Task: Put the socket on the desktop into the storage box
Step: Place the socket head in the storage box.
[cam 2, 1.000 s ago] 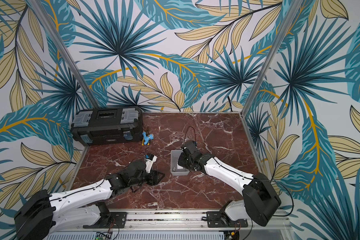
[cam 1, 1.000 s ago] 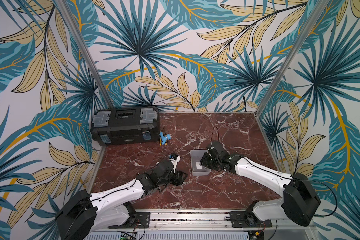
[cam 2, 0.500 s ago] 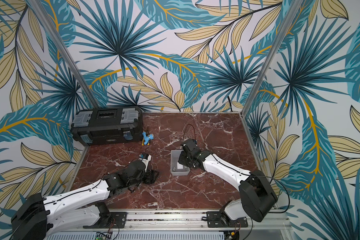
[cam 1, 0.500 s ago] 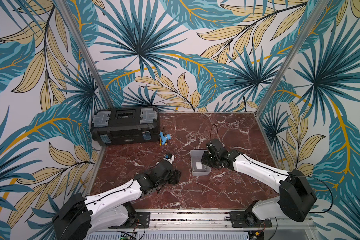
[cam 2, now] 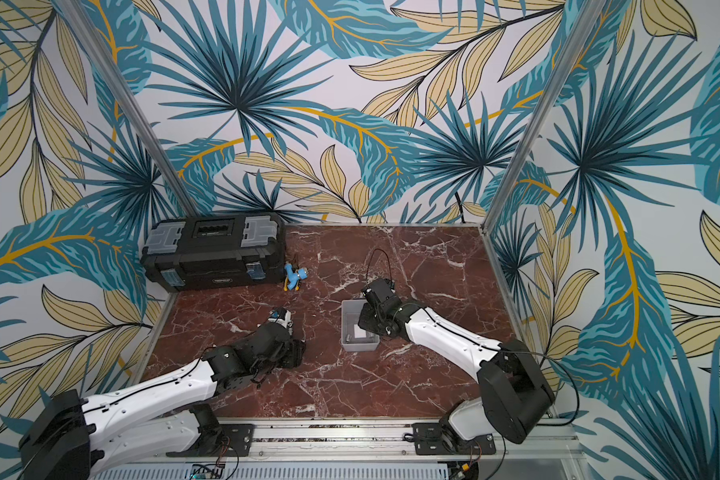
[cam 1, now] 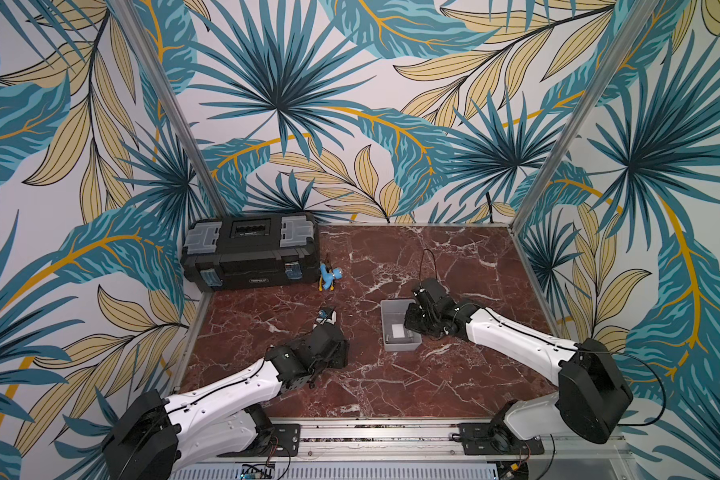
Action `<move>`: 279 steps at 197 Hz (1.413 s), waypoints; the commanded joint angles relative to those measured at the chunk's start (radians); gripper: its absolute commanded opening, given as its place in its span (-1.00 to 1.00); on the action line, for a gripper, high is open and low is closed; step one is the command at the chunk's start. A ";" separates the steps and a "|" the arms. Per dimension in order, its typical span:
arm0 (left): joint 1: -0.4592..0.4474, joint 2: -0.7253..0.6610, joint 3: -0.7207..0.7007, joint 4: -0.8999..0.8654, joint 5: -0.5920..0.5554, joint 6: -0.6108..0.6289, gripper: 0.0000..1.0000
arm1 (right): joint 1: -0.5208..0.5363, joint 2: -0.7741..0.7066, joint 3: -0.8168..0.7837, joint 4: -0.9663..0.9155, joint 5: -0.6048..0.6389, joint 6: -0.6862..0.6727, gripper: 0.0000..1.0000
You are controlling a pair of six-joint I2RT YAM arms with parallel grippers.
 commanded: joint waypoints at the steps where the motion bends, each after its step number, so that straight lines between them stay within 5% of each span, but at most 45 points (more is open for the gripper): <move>1: 0.016 -0.022 0.029 -0.042 -0.031 -0.017 0.33 | -0.004 -0.005 0.006 -0.031 0.016 -0.020 -1.00; 279: 0.082 0.029 -0.016 0.017 0.062 -0.041 0.35 | -0.003 0.029 0.032 -0.024 -0.014 -0.043 -1.00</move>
